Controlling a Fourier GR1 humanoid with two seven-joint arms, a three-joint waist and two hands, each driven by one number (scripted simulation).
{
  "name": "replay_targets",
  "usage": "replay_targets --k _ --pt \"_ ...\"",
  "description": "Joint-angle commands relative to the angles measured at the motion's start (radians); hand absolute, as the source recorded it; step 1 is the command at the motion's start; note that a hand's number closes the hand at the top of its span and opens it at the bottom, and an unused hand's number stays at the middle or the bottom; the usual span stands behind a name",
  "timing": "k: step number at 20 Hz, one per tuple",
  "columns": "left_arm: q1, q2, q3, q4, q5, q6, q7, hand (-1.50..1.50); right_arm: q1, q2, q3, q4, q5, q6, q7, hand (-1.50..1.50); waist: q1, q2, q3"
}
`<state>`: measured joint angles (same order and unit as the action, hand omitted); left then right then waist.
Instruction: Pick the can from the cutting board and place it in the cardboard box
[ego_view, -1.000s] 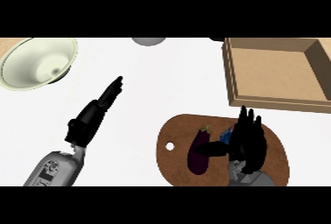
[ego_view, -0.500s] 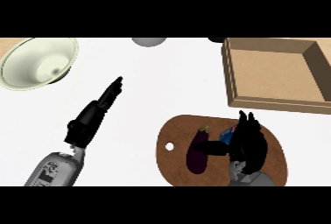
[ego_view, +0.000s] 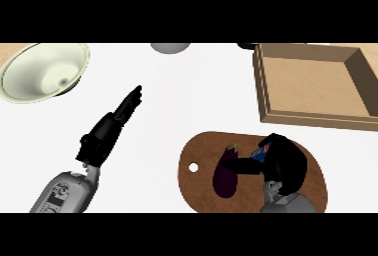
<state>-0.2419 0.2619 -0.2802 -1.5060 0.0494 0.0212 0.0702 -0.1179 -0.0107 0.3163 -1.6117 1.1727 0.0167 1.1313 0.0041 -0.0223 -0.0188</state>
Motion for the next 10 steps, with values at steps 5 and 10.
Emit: replay_targets --k 5,10 --pt "0.032 -0.001 0.002 -0.017 -0.002 -0.013 -0.017 0.0 0.014 -0.236 0.06 -0.003 -0.112 0.111 -0.435 1.5 0.01 0.023 0.02" --pt "0.009 -0.01 0.008 -0.031 0.021 -0.025 0.022 0.0 0.015 -0.455 0.063 -0.029 -0.178 0.03 -0.84 1.5 -0.001 0.023 0.022"
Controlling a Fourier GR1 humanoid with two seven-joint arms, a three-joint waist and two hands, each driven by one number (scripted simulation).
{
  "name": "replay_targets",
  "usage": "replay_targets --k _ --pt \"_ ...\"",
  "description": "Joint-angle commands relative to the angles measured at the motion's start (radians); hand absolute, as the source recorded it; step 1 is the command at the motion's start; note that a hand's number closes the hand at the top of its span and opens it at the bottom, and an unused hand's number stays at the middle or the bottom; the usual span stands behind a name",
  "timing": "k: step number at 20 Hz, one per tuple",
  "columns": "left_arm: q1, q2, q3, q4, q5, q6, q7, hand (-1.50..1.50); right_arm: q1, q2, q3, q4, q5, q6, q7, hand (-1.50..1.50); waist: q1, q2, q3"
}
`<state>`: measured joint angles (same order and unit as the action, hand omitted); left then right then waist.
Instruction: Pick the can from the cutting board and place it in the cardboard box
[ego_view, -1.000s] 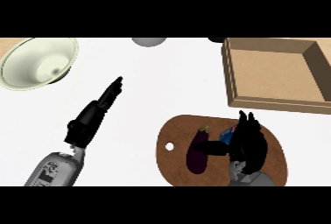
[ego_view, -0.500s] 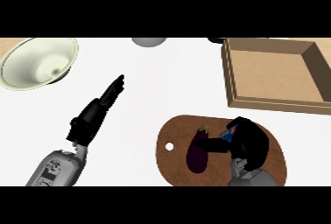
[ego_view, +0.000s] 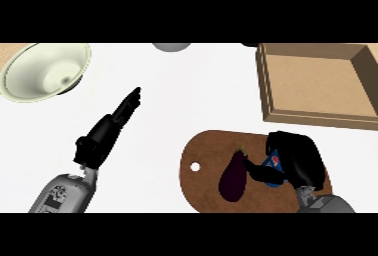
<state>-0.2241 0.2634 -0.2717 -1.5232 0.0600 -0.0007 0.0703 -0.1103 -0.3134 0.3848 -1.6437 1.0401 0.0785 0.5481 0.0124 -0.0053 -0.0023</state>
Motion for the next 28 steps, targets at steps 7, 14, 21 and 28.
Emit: replay_targets --k 7,14,21,28 --pt "0.076 0.029 0.037 -0.042 0.004 -0.034 -0.03 0.0 0.012 -0.306 -0.223 -0.096 -0.202 -0.073 -0.497 1.5 -0.014 0.002 0.002" --pt "0.019 -0.023 0.029 0.0 -0.049 -0.002 0.009 0.0 0.115 -0.323 -0.374 -0.437 -0.42 0.071 -0.468 1.5 -0.029 0.001 0.002" --pt "-0.005 -0.014 0.076 0.034 -0.037 -0.043 -0.011 0.0 0.075 -0.315 -0.612 -0.574 -0.635 0.183 -0.304 1.5 -0.024 0.004 0.002" --pt "0.028 -0.025 0.095 -0.02 -0.057 -0.068 0.002 0.0 -0.101 -0.345 -0.692 -0.419 -0.609 0.222 -0.24 1.5 -0.008 0.005 0.002"
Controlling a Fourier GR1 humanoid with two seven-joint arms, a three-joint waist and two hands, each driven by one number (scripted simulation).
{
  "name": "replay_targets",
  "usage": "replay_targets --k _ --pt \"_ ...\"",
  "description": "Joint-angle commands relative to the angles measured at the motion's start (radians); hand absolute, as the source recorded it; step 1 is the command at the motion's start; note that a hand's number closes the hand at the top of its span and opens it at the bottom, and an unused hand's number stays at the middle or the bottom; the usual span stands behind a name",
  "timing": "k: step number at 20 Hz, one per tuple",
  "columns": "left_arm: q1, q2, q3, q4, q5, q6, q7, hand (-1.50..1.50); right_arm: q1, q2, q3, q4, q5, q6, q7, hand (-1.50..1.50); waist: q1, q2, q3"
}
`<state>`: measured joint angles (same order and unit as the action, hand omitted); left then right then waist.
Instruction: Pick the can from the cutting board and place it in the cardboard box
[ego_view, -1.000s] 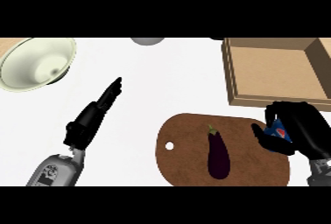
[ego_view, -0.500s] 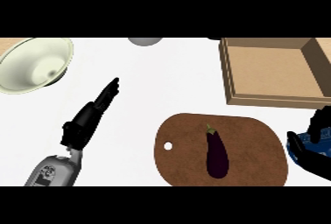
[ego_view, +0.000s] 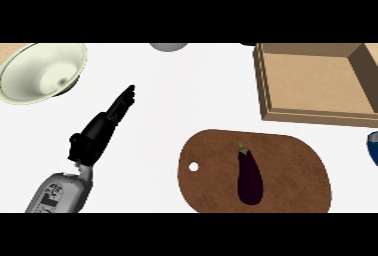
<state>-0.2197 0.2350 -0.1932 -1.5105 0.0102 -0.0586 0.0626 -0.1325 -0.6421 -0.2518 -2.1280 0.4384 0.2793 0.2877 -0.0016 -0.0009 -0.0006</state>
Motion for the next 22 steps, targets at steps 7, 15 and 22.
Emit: replay_targets --k 7,15,22 --pt "0.05 -0.09 -0.054 -0.051 -0.093 0.025 0.017 0.0 -0.242 0.001 -0.003 0.242 0.047 0.017 0.036 1.5 0.009 0.001 0.0" --pt "0.033 -0.051 0.028 -0.049 -0.052 -0.048 0.014 0.0 -0.498 0.02 0.04 0.598 0.11 -0.059 -0.041 1.5 0.017 0.003 0.0" --pt "-0.021 -0.059 0.063 0.012 -0.062 -0.062 0.009 0.0 -0.606 -0.007 0.061 0.9 0.233 -0.154 -0.181 1.5 0.015 0.005 0.0"
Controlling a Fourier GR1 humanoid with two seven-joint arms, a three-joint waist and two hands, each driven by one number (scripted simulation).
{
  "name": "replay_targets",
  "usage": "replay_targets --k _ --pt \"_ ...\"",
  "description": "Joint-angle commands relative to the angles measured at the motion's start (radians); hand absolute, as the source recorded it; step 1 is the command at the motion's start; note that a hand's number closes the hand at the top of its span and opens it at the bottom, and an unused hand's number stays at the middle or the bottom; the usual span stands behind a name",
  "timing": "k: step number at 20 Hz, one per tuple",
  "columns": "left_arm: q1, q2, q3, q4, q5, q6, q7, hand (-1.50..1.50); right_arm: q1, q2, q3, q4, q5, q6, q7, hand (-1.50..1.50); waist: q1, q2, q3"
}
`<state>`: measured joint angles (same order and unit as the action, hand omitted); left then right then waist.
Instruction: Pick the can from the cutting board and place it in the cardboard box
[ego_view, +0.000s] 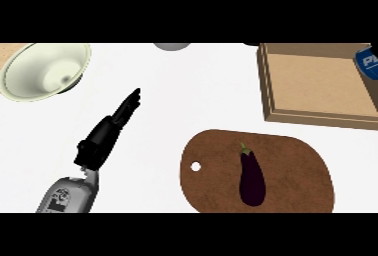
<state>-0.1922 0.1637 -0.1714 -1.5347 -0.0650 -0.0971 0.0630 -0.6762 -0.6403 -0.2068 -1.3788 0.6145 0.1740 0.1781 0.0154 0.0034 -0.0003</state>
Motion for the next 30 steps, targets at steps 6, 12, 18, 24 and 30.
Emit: replay_targets --k 6,12,18,24,30 --pt "-0.046 0.012 0.045 0.0 0.022 -0.049 0.058 0.0 -0.076 0.042 0.057 0.369 0.149 -0.171 -0.178 1.5 -0.001 0.001 0.001" --pt "-0.037 -0.035 0.002 0.002 -0.02 -0.022 0.033 0.0 -0.213 0.089 0.033 0.715 0.178 -0.255 -0.25 1.5 0.021 0.009 0.001" --pt "-0.045 -0.049 0.01 0.064 -0.041 -0.007 -0.008 0.0 -0.215 0.063 -0.077 0.901 0.077 -0.213 -0.338 -1.5 0.015 0.011 0.002" --pt "-0.059 -0.05 0.022 0.012 -0.018 -0.02 0.05 0.0 -0.281 0.096 -0.193 0.973 -0.037 -0.256 -0.452 -1.5 0.021 0.013 0.003" --pt "0.02 -0.031 0.003 -0.044 -0.033 -0.028 0.02 0.0 -0.261 0.102 -0.405 0.962 -0.261 -0.271 -0.564 -1.5 0.014 0.005 0.004"
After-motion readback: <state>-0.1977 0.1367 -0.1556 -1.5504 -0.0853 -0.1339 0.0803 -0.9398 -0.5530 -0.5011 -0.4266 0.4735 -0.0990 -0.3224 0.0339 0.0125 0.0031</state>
